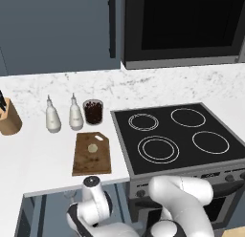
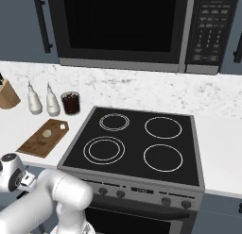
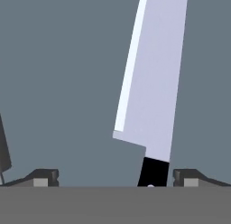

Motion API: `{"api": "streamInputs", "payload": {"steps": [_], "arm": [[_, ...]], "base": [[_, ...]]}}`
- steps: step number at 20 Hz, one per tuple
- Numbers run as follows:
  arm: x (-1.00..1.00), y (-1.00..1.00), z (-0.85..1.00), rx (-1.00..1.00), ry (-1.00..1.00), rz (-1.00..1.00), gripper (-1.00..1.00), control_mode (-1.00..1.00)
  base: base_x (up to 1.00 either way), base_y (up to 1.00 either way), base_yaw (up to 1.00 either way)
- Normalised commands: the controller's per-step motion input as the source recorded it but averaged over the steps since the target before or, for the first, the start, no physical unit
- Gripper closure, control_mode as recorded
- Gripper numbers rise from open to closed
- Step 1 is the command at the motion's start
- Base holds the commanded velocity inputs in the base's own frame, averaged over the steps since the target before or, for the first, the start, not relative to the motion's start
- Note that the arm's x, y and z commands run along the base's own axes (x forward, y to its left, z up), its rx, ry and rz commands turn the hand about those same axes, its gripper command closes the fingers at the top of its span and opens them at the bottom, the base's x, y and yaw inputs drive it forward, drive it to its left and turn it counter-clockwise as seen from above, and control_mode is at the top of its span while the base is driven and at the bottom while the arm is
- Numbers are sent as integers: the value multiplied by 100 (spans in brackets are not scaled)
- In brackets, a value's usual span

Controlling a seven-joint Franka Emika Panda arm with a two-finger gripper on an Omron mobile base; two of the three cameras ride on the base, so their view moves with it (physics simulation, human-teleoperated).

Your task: Place the appropriate cutting tool for cutting the garlic skin on the cutting board.

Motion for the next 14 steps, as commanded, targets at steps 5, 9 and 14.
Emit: {"api": "streamInputs", "payload": {"steps": [5, 9, 14], "arm": [[-33, 0, -57, 0, 0, 0, 100, -100], [-48, 0, -60, 0, 0, 0, 100, -100], [-73, 0, -43, 0, -2, -2, 100, -100]], "base": [[0, 0, 0], [0, 0, 0], [0, 0, 0]]}}
